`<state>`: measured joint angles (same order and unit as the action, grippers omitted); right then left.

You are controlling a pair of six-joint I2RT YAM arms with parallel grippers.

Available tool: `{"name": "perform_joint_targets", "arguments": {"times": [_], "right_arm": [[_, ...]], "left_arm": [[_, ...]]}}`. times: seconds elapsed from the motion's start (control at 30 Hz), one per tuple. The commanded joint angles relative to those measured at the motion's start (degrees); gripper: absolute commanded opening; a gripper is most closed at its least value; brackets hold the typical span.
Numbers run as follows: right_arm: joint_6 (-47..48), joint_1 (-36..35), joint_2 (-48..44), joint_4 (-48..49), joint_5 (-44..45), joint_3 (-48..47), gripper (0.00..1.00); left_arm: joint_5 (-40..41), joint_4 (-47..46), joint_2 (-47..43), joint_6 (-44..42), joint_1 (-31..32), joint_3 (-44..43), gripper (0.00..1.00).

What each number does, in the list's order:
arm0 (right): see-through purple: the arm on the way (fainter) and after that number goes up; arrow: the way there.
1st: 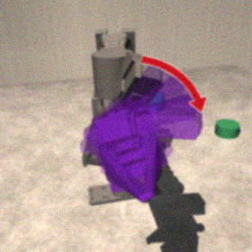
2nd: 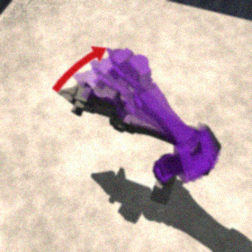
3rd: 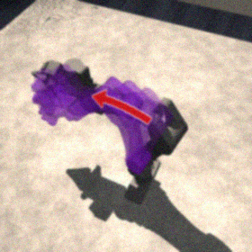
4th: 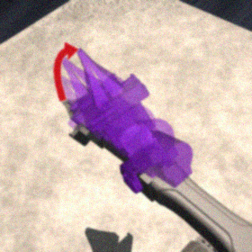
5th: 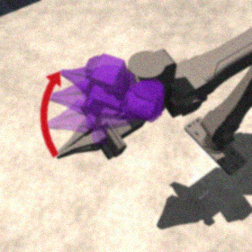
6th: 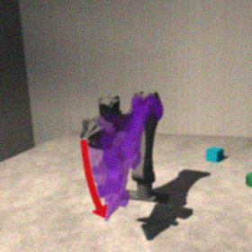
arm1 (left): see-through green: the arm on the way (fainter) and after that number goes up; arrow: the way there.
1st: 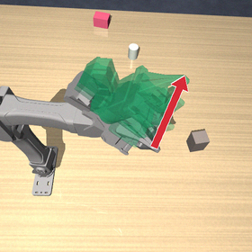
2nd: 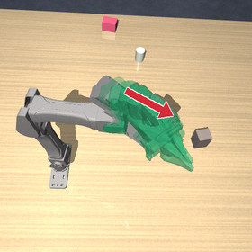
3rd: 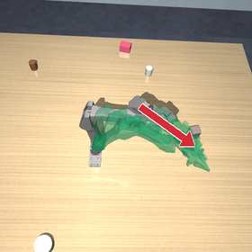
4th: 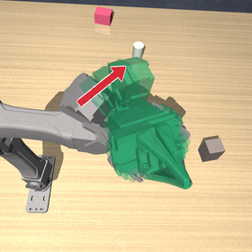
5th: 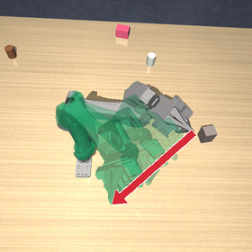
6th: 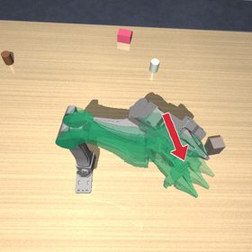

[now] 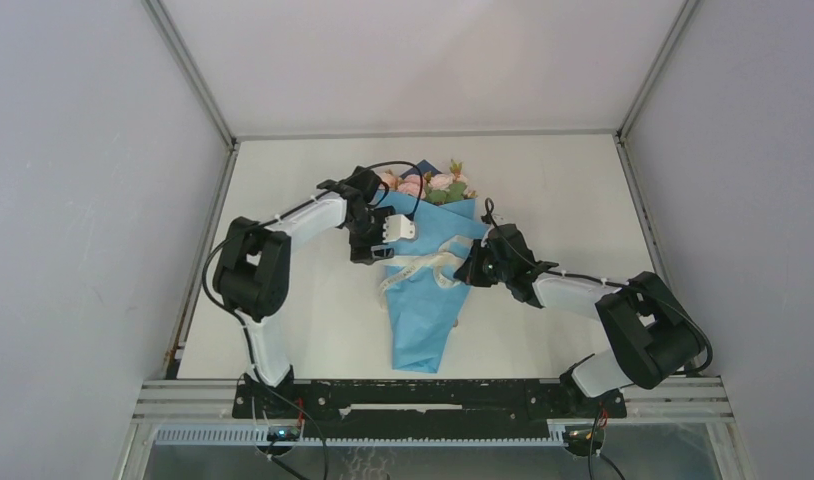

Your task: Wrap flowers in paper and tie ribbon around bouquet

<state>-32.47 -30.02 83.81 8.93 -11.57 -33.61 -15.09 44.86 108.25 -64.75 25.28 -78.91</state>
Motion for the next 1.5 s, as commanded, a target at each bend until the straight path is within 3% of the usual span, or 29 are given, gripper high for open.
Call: {"name": "perform_joint_targets", "arguments": {"times": [0.0, 0.07, 0.1, 0.17, 0.2, 0.23, 0.5, 0.63, 0.97, 1.27, 1.3, 1.37, 1.47], "right_arm": [[1.0, 0.4, -1.7, 0.1, -1.8, -1.8, 0.0], [1.4, 0.7, -1.7, -1.2, -3.1, -2.7, 0.0], [1.9, 0.8, -1.8, -2.1, -4.1, -3.5, 0.0], [3.2, 1.1, -2.1, -4.4, -7.1, -5.2, 0.0], [5.0, 1.2, -2.2, -6.2, -9.1, -6.3, 0.0], [6.5, 1.2, -2.4, -8.1, -11.7, -7.3, 0.0], [20.6, 1.9, -3.3, -31.5, -39.0, -17.6, 0.0], [25.3, 0.1, -5.1, -34.8, -52.0, -20.0, 0.0], [14.8, 1.0, -4.9, -20.7, -43.9, -19.9, 0.0], [9.5, 1.9, -4.3, -14.0, -44.5, -19.9, 0.0], [6.8, 3.4, -4.7, -12.6, -43.7, -19.8, 0.0], [-1.3, 14.0, -8.5, -10.1, -38.7, -16.5, 0.0], [-14.0, 44.1, -16.1, -1.7, -31.9, -0.9, 0.0]], "left_arm": [[-0.8, -2.0, 1.3, -1.2, 1.3, 0.3, 0.81], [1.0, -1.9, 1.8, -1.4, 2.1, 1.1, 0.76], [1.6, -1.9, 1.9, -1.3, 2.2, 1.3, 0.69], [2.5, -1.8, 1.8, -1.1, 2.2, 1.6, 0.37], [2.9, -1.9, 1.6, -0.9, 2.1, 1.6, 0.14], [3.1, -2.6, 1.1, 0.0, 1.8, 1.7, 0.02], [1.5, -9.8, -3.4, 9.2, -0.7, 2.4, 0.0], [3.1, -12.4, -3.4, 12.5, -0.8, 2.8, 0.0], [3.5, -13.4, -3.4, 15.4, -1.0, 3.0, 0.0], [4.6, -13.6, -2.9, 18.0, -1.0, 2.7, 0.0], [6.3, -14.2, -2.8, 19.3, -1.1, 2.6, 0.0], [13.5, -16.0, -3.2, 22.7, -2.7, 3.7, 0.0], [23.0, -20.7, -6.4, 23.2, -10.4, 11.2, 0.0]]}}
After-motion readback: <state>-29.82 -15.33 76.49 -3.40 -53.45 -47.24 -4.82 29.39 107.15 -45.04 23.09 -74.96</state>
